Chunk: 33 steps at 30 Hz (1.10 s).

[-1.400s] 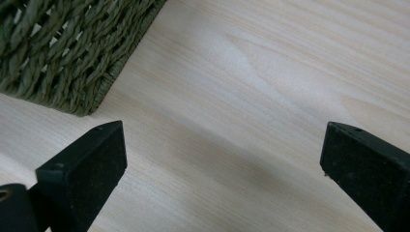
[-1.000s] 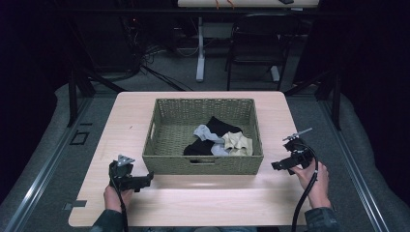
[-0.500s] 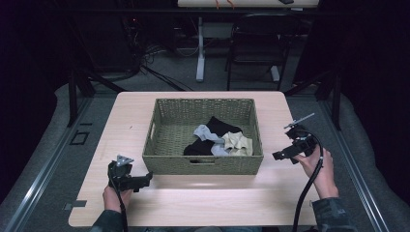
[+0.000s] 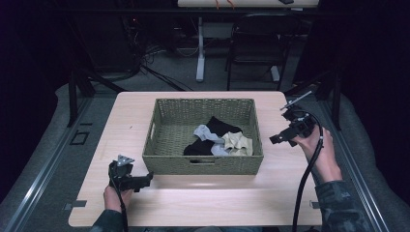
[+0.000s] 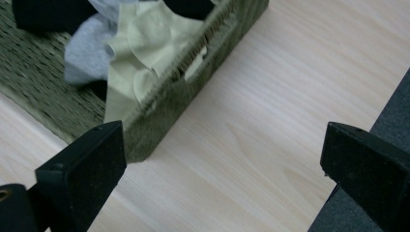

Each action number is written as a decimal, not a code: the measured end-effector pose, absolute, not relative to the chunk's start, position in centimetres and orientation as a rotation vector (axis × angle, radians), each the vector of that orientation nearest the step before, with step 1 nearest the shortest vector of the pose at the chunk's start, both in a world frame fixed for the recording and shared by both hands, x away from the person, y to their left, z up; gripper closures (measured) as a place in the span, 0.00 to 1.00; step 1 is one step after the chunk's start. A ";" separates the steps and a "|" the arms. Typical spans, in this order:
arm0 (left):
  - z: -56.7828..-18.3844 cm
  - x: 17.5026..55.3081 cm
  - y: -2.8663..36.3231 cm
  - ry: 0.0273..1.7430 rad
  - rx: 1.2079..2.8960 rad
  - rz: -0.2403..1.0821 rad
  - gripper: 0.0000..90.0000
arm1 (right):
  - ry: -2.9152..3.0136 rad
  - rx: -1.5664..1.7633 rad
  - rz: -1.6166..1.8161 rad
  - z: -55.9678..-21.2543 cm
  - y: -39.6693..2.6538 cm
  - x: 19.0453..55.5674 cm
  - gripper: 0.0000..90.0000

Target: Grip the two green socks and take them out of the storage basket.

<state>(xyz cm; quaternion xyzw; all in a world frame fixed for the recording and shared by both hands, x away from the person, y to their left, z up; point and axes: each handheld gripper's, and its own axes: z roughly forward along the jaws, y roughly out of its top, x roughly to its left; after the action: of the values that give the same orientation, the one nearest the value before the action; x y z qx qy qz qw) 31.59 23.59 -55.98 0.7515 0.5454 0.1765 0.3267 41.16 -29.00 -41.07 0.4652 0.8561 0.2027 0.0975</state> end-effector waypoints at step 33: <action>-55.9 31.6 23.6 1.426 1.965 0.463 0.01 | 2.735 1.143 0.570 -40.1 -17.7 46.2 0.18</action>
<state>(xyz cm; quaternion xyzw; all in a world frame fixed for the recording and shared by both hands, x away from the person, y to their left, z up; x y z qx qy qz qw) 31.58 23.60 -55.95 0.7509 0.5450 0.1767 0.3285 46.25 -17.67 -40.14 0.3779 0.9044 0.1884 0.0614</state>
